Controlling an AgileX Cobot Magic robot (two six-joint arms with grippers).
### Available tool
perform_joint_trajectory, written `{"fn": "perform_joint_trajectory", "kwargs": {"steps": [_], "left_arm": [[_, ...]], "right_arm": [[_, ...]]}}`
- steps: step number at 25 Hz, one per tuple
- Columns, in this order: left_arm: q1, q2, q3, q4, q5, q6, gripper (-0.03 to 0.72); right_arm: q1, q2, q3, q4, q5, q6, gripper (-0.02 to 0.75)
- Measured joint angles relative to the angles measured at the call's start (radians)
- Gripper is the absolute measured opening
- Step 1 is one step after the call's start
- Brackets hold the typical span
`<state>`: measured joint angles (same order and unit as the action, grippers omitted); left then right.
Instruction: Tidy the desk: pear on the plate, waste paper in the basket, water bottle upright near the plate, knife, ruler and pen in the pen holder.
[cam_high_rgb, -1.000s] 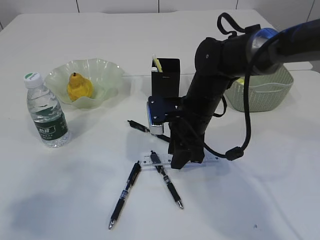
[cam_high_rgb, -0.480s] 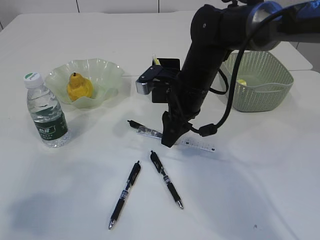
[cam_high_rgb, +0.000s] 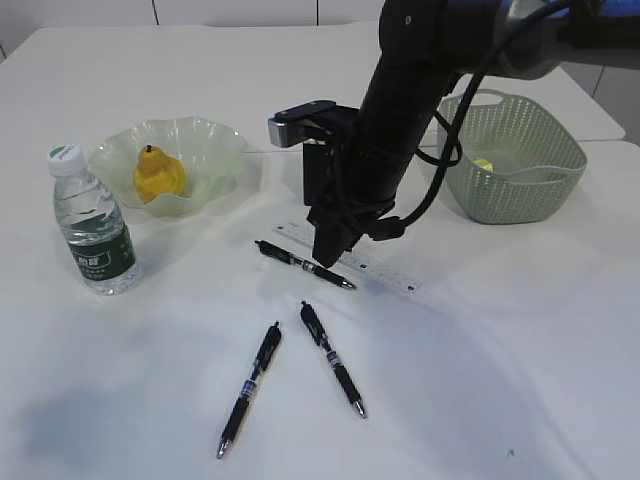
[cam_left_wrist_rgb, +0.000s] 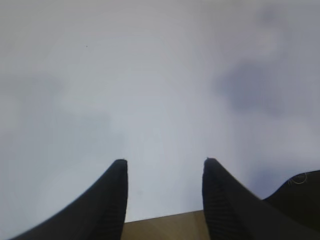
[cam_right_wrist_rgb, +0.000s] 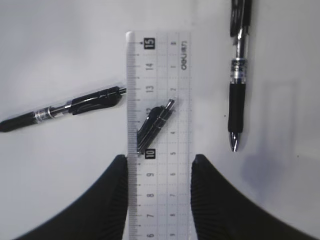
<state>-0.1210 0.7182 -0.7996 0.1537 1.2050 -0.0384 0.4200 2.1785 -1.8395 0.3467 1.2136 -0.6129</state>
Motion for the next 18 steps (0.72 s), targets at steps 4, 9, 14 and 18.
{"fn": "perform_joint_trajectory", "kwargs": {"steps": [4, 9, 14, 18], "left_arm": [[0.000, 0.000, 0.000, 0.000, 0.000, 0.000, 0.340], [0.000, 0.000, 0.000, -0.002, 0.000, 0.000, 0.340], [0.000, 0.000, 0.000, -0.005, 0.002, 0.000, 0.340], [0.000, 0.000, 0.000, -0.005, 0.006, 0.000, 0.340]], "right_arm": [[0.000, 0.000, 0.000, -0.036, 0.001, 0.179, 0.314], [0.000, 0.000, 0.000, -0.049, 0.004, 0.381, 0.314], [0.000, 0.000, 0.000, -0.053, 0.004, 0.551, 0.314], [0.000, -0.012, 0.000, -0.096, -0.048, 0.659, 0.314]]}}
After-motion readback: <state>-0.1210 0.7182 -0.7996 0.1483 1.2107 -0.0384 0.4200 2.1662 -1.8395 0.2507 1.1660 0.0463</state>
